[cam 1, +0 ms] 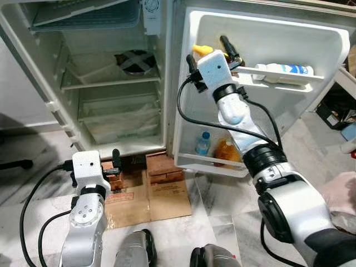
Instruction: Restocking fridge
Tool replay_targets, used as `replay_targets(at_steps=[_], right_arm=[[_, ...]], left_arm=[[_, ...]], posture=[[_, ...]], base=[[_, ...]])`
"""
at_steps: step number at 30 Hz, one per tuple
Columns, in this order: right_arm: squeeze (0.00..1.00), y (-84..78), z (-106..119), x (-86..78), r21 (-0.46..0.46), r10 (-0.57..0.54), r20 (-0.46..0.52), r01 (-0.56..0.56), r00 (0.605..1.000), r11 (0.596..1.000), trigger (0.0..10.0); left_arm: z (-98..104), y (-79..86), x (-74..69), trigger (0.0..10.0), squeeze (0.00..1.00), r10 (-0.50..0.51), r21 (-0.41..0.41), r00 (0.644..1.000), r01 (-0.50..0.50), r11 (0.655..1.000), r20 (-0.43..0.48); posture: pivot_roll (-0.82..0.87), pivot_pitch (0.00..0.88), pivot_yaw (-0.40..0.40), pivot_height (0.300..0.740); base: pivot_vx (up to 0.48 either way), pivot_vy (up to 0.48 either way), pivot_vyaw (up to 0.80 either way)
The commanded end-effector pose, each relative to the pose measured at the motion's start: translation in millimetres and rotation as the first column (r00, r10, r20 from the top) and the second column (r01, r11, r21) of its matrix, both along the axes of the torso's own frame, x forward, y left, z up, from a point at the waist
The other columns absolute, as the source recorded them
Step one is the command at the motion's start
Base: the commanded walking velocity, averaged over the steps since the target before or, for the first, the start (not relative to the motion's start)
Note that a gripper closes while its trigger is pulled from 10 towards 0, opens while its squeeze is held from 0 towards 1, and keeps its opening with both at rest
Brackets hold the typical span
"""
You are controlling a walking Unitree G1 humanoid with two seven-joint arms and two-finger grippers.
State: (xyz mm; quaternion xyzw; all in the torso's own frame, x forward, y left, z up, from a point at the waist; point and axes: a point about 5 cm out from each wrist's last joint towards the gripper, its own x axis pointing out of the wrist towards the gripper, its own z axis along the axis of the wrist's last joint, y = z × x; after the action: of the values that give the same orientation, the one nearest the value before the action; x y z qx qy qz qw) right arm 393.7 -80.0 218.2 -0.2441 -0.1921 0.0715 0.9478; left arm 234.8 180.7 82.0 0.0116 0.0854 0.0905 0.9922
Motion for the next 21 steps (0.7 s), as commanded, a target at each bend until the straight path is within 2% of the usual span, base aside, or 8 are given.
replay_targets(at_steps=[1, 6, 11, 15, 18, 21], right_arm=[[0.0, -4.2, 5.6, 3.1, 0.028, -0.031, -0.002, 0.031, 1.0, 0.999, 10.0], [0.0, -24.8, 3.3, 11.5, 0.117, -0.193, -0.076, 0.201, 0.978, 0.973, 10.0], [0.0, -38.6, -1.9, 13.3, 0.105, -0.268, -0.104, 0.278, 0.958, 0.955, 10.0], [0.0, -56.0, -13.6, 14.0, 0.135, -0.331, -0.185, 0.358, 0.925, 0.924, 10.0], [0.0, -57.1, -10.6, 13.1, 0.139, -0.321, -0.153, 0.341, 0.935, 0.93, 10.0], [0.0, -51.7, -5.6, 11.7, 0.199, -0.254, -0.125, 0.275, 0.959, 0.941, 10.0]], left_arm=[[2.0, 1.5, -1.0, 10.0, 0.0, -0.002, 0.01, 1.0, 0.002, 1.0, 0.0], [2.8, 2.3, -3.5, 10.0, 0.0, 0.005, 0.013, 1.0, -0.005, 1.0, -0.004], [2.9, 2.8, -4.6, 10.0, 0.0, 0.007, 0.013, 1.0, -0.007, 1.0, -0.007], [2.7, 2.6, -4.5, 10.0, 0.0, 0.002, 0.012, 1.0, -0.002, 1.0, -0.01], [2.5, 2.3, -4.0, 10.0, 0.0, -0.001, 0.013, 1.0, 0.001, 1.0, -0.011], [2.6, 2.3, -3.7, 10.0, 0.0, -0.002, 0.013, 1.0, 0.002, 1.0, -0.011]], posture=[[0.14, 0.139, -0.045, 0.74], [0.15, 0.145, -0.048, 0.74], [0.15, 0.146, -0.047, 0.74], [0.14, 0.146, -0.045, 0.74], [0.14, 0.144, -0.044, 0.74], [0.14, 0.142, -0.043, 0.74]], base=[[0.0, 0.0, 0.0], [0.0, 0.0, 0.0], [0.0, 0.0, 0.0], [0.0, 0.0, 0.0], [0.0, 0.0, 0.0], [0.0, 0.0, 0.0]])
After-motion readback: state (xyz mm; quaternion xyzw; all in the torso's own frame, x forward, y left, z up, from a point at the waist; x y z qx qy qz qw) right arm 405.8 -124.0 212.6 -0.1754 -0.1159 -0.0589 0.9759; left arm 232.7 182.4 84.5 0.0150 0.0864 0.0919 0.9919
